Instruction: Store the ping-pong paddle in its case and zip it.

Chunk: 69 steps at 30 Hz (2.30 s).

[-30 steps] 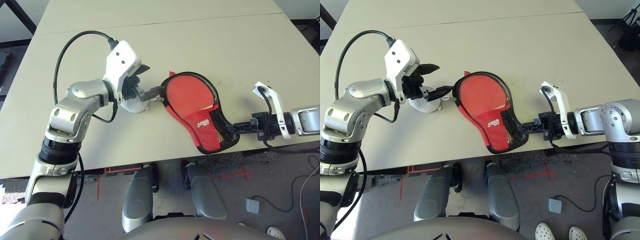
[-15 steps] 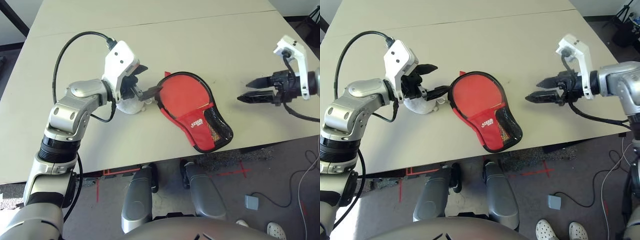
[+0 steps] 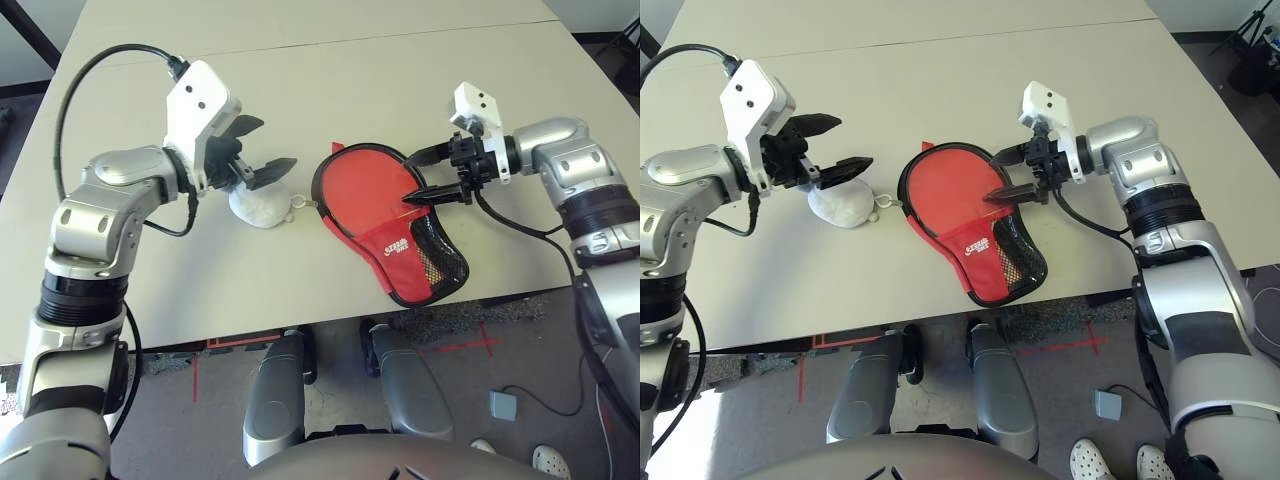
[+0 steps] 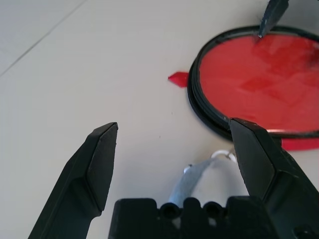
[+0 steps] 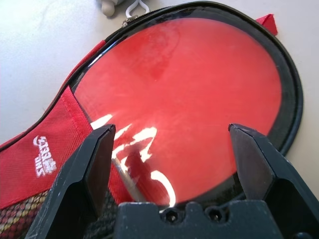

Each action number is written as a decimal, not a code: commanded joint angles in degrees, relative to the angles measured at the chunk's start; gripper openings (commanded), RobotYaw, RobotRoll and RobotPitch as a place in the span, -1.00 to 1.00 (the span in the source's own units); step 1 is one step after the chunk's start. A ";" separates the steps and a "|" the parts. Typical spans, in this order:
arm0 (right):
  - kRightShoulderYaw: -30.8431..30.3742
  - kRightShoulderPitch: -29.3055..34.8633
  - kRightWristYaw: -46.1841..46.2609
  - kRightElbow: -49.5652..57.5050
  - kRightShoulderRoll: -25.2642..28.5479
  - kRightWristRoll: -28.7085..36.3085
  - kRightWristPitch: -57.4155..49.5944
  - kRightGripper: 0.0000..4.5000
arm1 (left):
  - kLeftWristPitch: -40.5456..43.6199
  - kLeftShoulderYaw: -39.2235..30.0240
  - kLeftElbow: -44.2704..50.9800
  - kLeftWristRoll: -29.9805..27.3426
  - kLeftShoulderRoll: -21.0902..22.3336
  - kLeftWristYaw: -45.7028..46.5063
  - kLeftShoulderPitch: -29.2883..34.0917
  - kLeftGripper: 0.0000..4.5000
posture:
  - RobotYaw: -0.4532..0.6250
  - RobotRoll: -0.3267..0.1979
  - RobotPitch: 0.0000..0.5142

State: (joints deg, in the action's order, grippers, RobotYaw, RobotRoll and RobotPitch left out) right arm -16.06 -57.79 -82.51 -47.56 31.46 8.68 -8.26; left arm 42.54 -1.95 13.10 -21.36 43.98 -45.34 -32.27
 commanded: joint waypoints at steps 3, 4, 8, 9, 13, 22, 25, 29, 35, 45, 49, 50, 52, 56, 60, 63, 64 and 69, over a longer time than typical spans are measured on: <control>0.29 0.97 0.56 -5.91 -1.98 -3.85 7.40 0.99 | 1.72 -2.31 2.24 -1.76 4.02 -2.42 2.62 1.00 | 0.01 0.25 0.05; 0.39 1.06 0.64 -6.57 -2.25 -4.25 8.18 0.99 | 1.78 -2.42 2.42 -1.93 4.66 -2.83 3.06 1.00 | 0.01 0.25 0.05; 1.00 1.24 0.87 -7.77 -3.13 -5.39 9.58 0.99 | 2.19 -2.43 2.87 -2.52 5.66 -3.49 3.90 1.00 | 0.02 0.25 0.04; 1.05 1.35 1.17 -8.00 -3.31 -5.74 9.83 0.99 | 2.51 -2.32 3.09 -2.83 5.74 -3.76 4.05 1.00 | 0.02 0.25 0.04; 1.24 1.68 1.86 -8.62 -3.56 -6.79 10.73 0.99 | 3.45 -0.94 3.89 -3.38 6.07 -4.98 4.68 1.00 | 0.01 0.25 0.04; 2.26 2.29 2.74 -7.85 -4.17 -7.86 10.56 0.99 | -0.06 6.76 0.36 2.56 6.41 -5.93 3.91 1.00 | -0.02 0.25 0.03; 2.38 2.73 3.13 -7.44 -4.12 -7.92 10.57 0.99 | -0.30 8.50 0.18 3.75 6.90 -6.77 3.77 1.00 | -0.02 0.25 0.03; 2.52 3.20 3.82 -7.00 -4.17 -8.00 10.41 1.00 | -0.85 10.55 -0.26 5.38 8.35 -8.71 3.87 0.92 | -0.03 0.25 0.03; 2.63 3.90 4.50 -6.03 -4.17 -7.93 10.05 1.00 | -2.23 11.84 -1.38 7.42 9.82 -11.16 3.71 0.06 | -0.05 0.25 0.02; 1.13 6.75 2.99 -2.40 -3.07 -8.78 12.66 1.00 | -9.01 11.91 -10.18 12.18 5.78 -8.85 -4.42 -0.91 | -0.06 0.25 0.02; 0.27 8.08 2.97 -1.06 -2.50 -9.56 13.61 1.00 | -13.64 11.50 -18.62 14.70 0.84 -5.43 -9.61 -0.91 | -0.06 0.25 0.02; 0.14 8.29 3.04 -0.85 -2.42 -9.70 13.73 1.00 | -14.77 11.47 -20.69 15.32 -0.22 -4.75 -10.76 -0.91 | -0.06 0.25 0.02; -0.11 8.67 3.13 -0.47 -2.20 -9.99 13.98 1.00 | -17.21 11.49 -24.99 16.51 -2.28 -3.67 -13.09 -0.91 | -0.08 0.25 0.02; -0.44 9.70 3.20 0.68 -1.70 -10.27 14.07 1.00 | -23.06 11.37 -37.25 19.67 -8.34 1.75 -19.94 -0.91 | -0.09 0.25 0.02; -0.59 10.53 3.36 1.86 -1.38 -10.41 13.70 1.00 | -29.37 11.38 -49.67 22.43 -13.96 6.98 -26.16 -0.91 | -0.11 0.25 0.02; -0.70 11.30 3.61 3.03 -1.12 -10.43 13.19 1.00 | -36.04 10.31 -60.31 23.77 -18.90 13.27 -31.46 -0.92 | -0.12 0.25 0.01; -0.71 11.46 3.65 3.26 -1.03 -10.42 13.09 1.00 | -37.67 10.06 -62.97 24.07 -19.96 14.67 -32.77 -0.92 | -0.14 0.25 0.02; -0.72 12.41 4.08 4.82 -0.56 -10.32 12.09 1.00 | -46.57 8.84 -74.77 25.29 -24.72 23.51 -38.85 -0.92 | -0.16 0.25 0.02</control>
State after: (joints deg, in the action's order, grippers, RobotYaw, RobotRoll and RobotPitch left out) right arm -12.76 -49.58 -77.46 -40.66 30.60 2.51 5.19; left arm 0.14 9.63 -59.73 3.14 18.77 -27.90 -67.90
